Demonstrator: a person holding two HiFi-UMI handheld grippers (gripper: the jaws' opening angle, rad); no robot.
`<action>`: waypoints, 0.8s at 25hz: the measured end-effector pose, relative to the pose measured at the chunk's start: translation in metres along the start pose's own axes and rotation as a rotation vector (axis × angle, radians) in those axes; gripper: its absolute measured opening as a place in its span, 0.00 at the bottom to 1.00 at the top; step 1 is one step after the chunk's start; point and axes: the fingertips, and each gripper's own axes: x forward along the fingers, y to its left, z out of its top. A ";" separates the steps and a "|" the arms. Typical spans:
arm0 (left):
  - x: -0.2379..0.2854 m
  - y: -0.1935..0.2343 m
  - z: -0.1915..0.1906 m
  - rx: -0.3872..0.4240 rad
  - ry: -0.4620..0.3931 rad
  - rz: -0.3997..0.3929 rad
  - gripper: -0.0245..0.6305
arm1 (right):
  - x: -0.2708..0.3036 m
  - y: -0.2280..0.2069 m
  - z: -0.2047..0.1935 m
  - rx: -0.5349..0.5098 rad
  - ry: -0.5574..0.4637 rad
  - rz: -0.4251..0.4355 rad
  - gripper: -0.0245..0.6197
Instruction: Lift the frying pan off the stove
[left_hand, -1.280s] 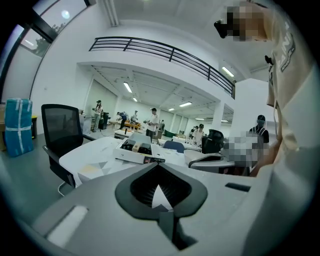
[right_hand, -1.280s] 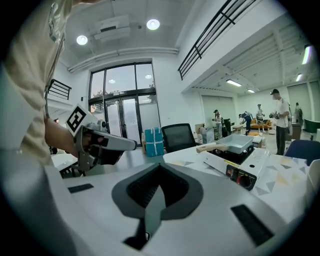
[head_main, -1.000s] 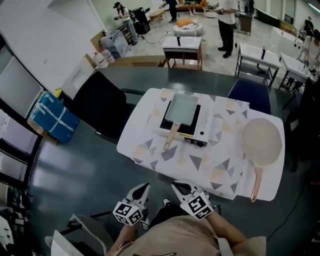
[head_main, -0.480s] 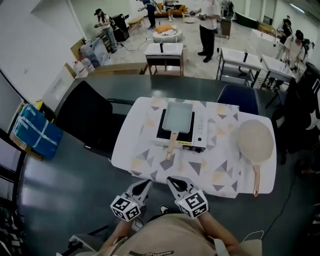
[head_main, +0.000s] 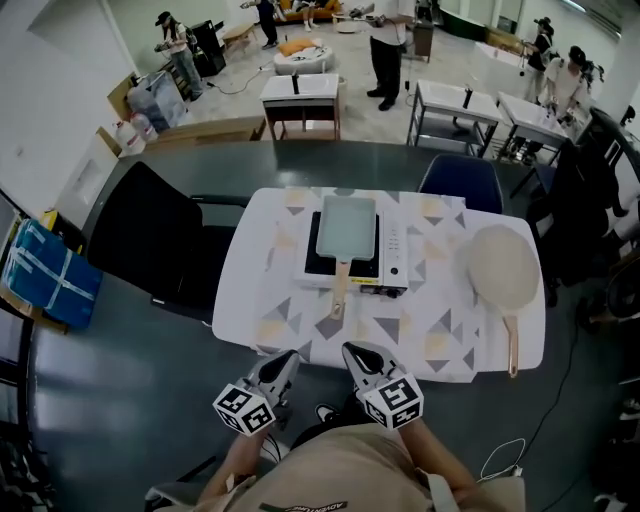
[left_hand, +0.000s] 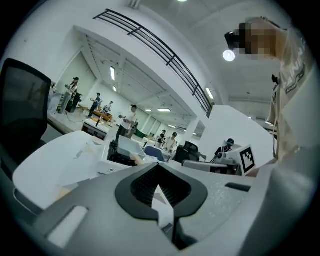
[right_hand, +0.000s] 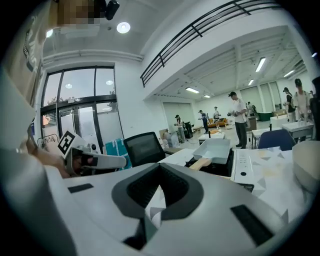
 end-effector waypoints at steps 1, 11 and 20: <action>0.002 0.004 0.000 0.009 0.010 0.002 0.03 | 0.004 -0.003 0.002 -0.017 0.002 -0.003 0.03; 0.030 0.035 0.031 0.064 0.057 0.074 0.03 | 0.056 -0.039 0.019 -0.043 0.004 0.060 0.03; 0.096 0.046 0.041 0.179 0.177 0.036 0.03 | 0.100 -0.079 0.034 -0.061 -0.033 0.113 0.03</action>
